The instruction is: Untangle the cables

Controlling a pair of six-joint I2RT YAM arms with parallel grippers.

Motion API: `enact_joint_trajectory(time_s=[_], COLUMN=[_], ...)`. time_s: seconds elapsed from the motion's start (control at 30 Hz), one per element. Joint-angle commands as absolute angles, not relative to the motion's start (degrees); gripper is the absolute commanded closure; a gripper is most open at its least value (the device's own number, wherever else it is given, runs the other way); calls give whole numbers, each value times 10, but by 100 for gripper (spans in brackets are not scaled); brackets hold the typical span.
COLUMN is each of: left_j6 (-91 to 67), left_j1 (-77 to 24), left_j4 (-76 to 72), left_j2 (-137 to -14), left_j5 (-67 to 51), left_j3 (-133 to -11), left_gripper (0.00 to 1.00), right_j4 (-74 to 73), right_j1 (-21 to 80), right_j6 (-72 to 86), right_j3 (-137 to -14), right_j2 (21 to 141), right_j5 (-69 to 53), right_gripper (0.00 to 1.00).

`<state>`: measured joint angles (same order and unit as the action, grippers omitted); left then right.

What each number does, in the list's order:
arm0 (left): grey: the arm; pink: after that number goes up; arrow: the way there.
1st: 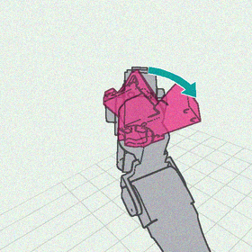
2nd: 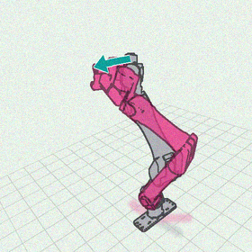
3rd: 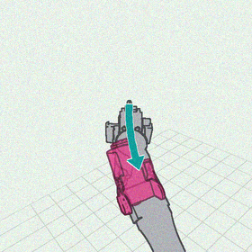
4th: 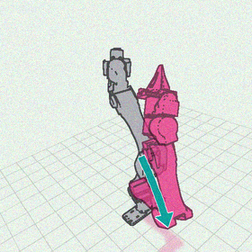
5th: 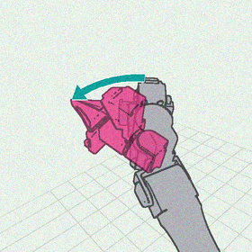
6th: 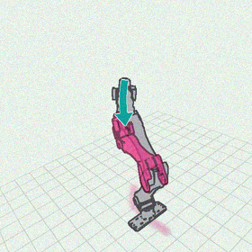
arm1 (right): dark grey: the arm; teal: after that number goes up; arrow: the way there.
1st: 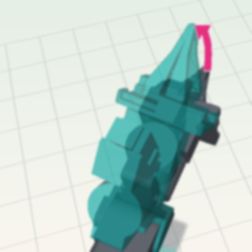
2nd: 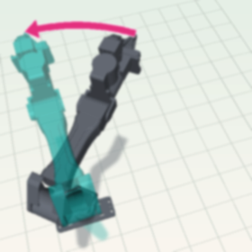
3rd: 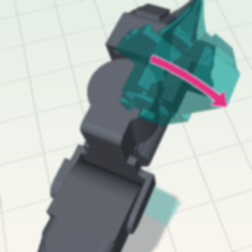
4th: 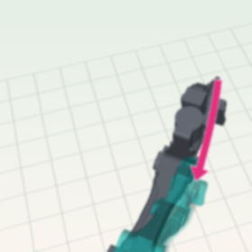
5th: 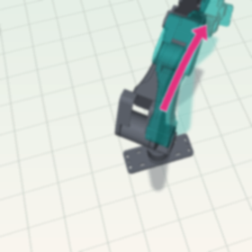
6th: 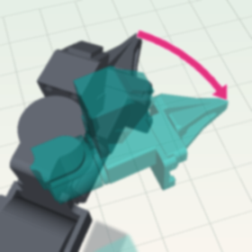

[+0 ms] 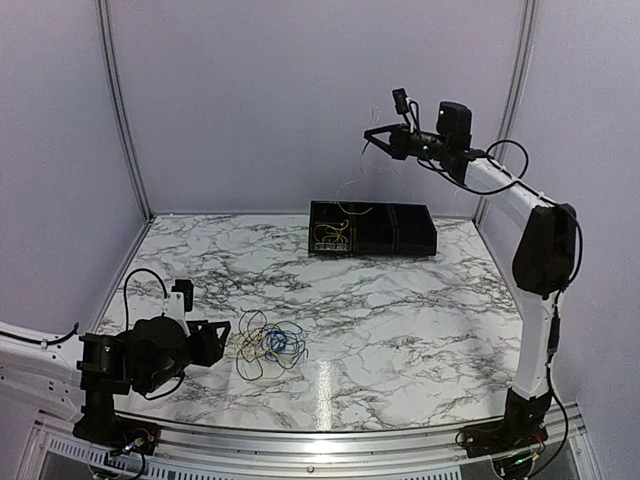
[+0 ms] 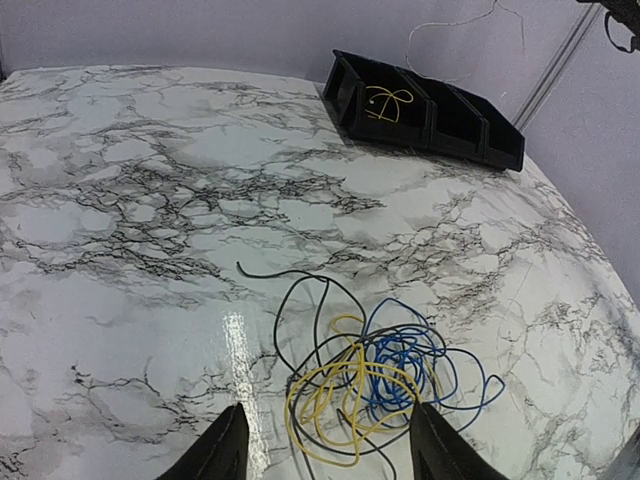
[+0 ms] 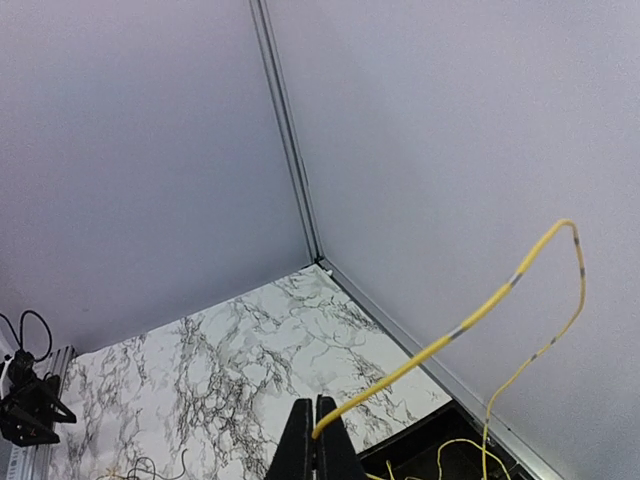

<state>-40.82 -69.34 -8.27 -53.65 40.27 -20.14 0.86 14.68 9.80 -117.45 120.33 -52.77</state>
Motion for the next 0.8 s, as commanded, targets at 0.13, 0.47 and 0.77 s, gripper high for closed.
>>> enact_joint_trajectory(time_s=[0.13, 0.47, 0.77], left_j6=[-414, -423, -442], left_j1=[-695, -695, -695], left_j4=[-44, -25, -31], left_j2=[-535, -539, -586], left_j5=[429, 424, 425], left_j3=[-205, -218, -226], left_gripper=[42, 42, 41], right_j4=[-24, -12, -40], right_j1=[187, 187, 212], right_j6=[49, 3, -58], right_j3=[-1266, -1278, -1267], right_j2=[1262, 1348, 1403], right_j5=[-485, -448, -453], right_gripper=[100, 100, 100])
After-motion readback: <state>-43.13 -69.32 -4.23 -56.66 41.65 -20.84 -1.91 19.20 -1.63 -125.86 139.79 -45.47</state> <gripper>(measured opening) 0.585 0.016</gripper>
